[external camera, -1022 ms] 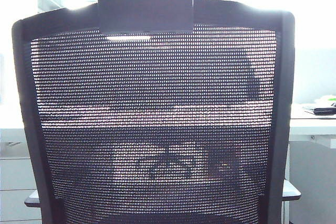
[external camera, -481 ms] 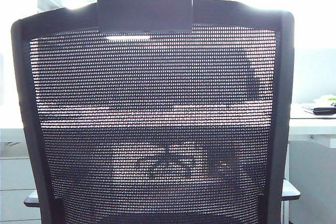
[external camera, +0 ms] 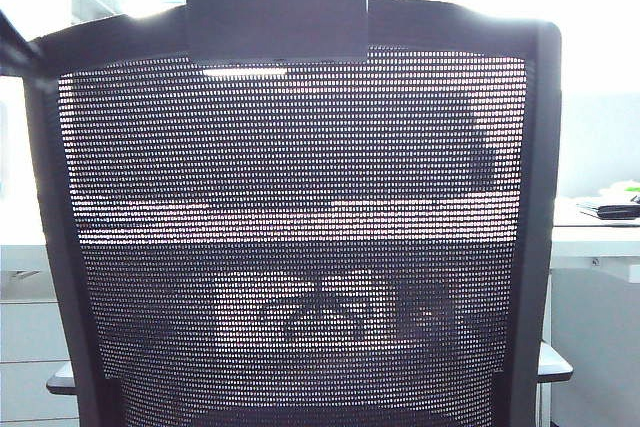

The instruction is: Push the black chair under the table.

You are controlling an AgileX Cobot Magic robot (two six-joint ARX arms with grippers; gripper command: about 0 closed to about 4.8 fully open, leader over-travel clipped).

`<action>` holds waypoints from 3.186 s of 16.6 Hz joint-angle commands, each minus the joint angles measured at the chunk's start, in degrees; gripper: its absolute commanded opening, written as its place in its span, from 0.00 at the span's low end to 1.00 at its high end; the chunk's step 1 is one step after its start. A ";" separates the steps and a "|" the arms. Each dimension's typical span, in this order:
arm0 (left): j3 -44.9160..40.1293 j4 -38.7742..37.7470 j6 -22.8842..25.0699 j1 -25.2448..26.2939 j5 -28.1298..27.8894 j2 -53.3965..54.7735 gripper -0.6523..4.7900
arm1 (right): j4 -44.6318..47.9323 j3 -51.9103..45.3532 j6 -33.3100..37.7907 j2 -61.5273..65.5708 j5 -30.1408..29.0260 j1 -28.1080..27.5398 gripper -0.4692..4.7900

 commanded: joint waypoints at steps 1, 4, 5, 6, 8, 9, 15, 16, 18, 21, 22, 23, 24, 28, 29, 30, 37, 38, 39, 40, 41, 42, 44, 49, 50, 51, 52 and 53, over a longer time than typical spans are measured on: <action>0.13 2.21 1.49 0.04 -0.83 2.23 0.11 | -1.81 0.28 -2.03 0.70 0.48 -3.37 0.07; 0.13 3.58 1.55 0.04 -0.90 3.45 0.11 | -0.63 0.28 -2.40 4.20 0.11 -5.90 0.07; 0.13 4.02 1.90 0.04 -1.42 3.50 0.11 | 0.42 0.28 -2.86 5.25 0.13 -5.90 0.07; 0.13 4.44 2.56 0.04 -2.27 3.50 0.11 | 2.08 0.28 -2.99 6.64 0.15 -5.92 0.07; 0.13 5.05 2.62 0.04 -2.12 3.54 0.11 | 4.24 0.28 -2.99 9.55 0.13 -5.92 0.07; 0.13 5.64 2.58 0.04 -0.46 3.63 0.11 | 4.37 0.28 -2.97 10.29 0.00 -5.92 0.07; 0.11 9.25 2.69 0.04 -0.92 3.76 0.11 | 5.81 0.28 -3.17 10.84 0.76 -7.26 0.07; 0.11 9.60 2.67 0.04 -2.12 3.76 0.11 | 6.32 0.28 -3.17 10.93 0.96 -7.85 0.07; 0.11 9.64 3.10 0.04 -4.42 3.78 0.11 | 7.23 0.28 -3.17 10.93 0.96 -8.70 0.07; 0.11 11.43 4.07 0.07 -4.76 3.82 0.11 | 8.37 0.28 -3.17 11.21 0.96 -9.44 0.07; 0.11 12.52 4.07 0.07 -4.87 4.02 0.11 | 9.46 0.31 -3.17 11.76 0.96 -9.46 0.07; 0.11 12.90 4.00 0.07 -4.94 4.46 0.11 | 10.12 0.31 -3.17 12.26 0.94 -9.46 0.07; 0.11 13.16 4.02 0.07 -4.94 5.09 0.11 | 10.40 0.31 -3.17 12.63 0.96 -9.46 0.07; 0.11 15.76 3.91 0.04 -4.76 9.84 0.11 | 13.55 0.31 -3.17 15.23 0.52 -9.49 0.07; 0.11 16.61 4.11 0.07 -4.96 10.73 0.11 | 13.92 0.31 -3.17 15.52 0.55 -9.97 0.07; 0.11 17.16 4.11 0.07 -5.27 10.97 0.11 | 14.08 0.31 -3.17 15.69 0.55 -10.21 0.07; 0.13 21.77 4.55 0.11 -11.32 10.99 0.11 | 17.29 0.31 -3.19 16.92 0.52 -12.52 0.07; 0.13 22.38 4.55 0.11 -11.63 11.06 0.11 | 17.68 0.31 -3.19 16.92 0.13 -13.49 0.07; 0.11 22.58 4.57 0.11 -12.46 11.26 0.11 | 18.91 0.31 -3.19 17.16 -1.84 -15.43 0.07; 0.11 22.62 4.57 0.11 -12.50 11.28 0.11 | 19.52 0.31 -3.19 17.33 -2.67 -16.20 0.07; 0.11 22.88 4.76 0.11 -12.98 11.28 0.11 | 20.33 0.33 -3.19 17.75 -2.93 -16.81 0.07; 0.11 24.50 5.53 0.11 -13.77 11.34 0.11 | 21.86 0.35 -3.19 18.69 -3.37 -17.51 0.07; 0.13 26.91 5.55 0.11 -13.77 12.15 0.11 | 23.65 0.46 -3.19 20.22 -4.48 -17.51 0.07; 0.15 34.10 5.11 0.11 -13.75 19.37 0.11 | 30.49 0.61 -3.17 25.59 -4.59 -17.86 0.07; 0.17 35.87 4.85 0.11 -13.73 20.57 0.11 | 31.56 0.72 -3.17 26.29 -4.59 -17.90 0.07; 0.20 37.77 4.87 0.11 -13.75 21.79 0.11 | 32.50 1.09 -3.21 27.39 -4.57 -18.18 0.07; 0.22 38.95 4.96 0.11 -13.81 22.73 0.11 | 32.68 1.92 -3.21 28.55 -4.90 -18.69 0.07; 0.22 40.52 4.98 0.11 -13.99 23.71 0.11 | 32.81 2.93 -3.50 29.81 -5.05 -19.12 0.07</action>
